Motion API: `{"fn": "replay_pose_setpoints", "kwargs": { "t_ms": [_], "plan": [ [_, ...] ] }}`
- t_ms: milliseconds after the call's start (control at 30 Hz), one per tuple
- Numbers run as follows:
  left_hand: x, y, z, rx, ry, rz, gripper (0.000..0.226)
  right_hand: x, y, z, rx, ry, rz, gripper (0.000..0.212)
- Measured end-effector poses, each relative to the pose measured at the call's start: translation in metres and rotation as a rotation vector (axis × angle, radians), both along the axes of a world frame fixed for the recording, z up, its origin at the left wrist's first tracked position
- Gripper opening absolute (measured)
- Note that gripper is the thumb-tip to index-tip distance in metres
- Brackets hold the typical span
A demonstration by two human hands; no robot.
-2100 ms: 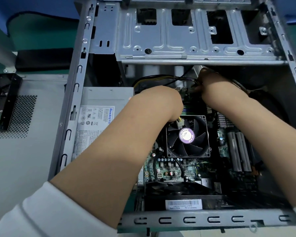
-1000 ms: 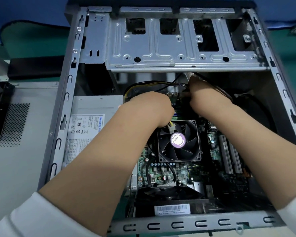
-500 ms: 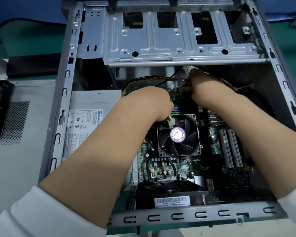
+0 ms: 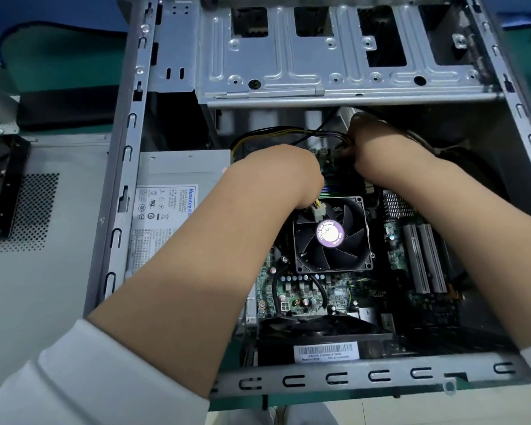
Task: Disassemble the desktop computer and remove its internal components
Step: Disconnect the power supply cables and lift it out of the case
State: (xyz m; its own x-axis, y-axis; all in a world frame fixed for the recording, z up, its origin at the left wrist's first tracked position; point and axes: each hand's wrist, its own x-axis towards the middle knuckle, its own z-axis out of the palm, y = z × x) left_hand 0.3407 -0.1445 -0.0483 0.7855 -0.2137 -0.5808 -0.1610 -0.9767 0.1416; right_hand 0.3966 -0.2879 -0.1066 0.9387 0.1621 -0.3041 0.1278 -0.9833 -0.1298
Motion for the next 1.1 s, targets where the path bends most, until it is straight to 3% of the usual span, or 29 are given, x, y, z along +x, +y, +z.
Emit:
{"fn": "replay_pose_setpoints", "kwargs": {
  "t_ms": [200,367,467,600,767,1100],
  "plan": [
    [0.000,0.002,0.001,-0.018,0.012,0.027,0.017,-0.003,0.001,0.002,0.018,0.005,-0.035,0.018],
    [0.002,0.001,0.001,-0.022,0.029,0.043,0.018,-0.006,0.003,-0.004,0.146,0.031,-0.114,0.064],
    [0.001,0.002,-0.001,-0.027,0.031,0.042,0.022,-0.010,0.005,-0.006,0.123,-0.057,-0.098,0.059],
    [0.001,0.004,-0.003,-0.043,0.021,0.062,0.026,-0.005,0.005,0.001,0.172,0.028,-0.098,0.047],
    [-0.001,0.005,-0.001,-0.041,0.012,0.057,0.025,-0.008,0.007,0.004,0.168,-0.002,-0.063,0.026],
    [0.001,0.001,0.000,-0.008,0.028,0.020,0.022,-0.014,0.005,0.008,0.066,-0.078,0.057,0.039]
  ]
}}
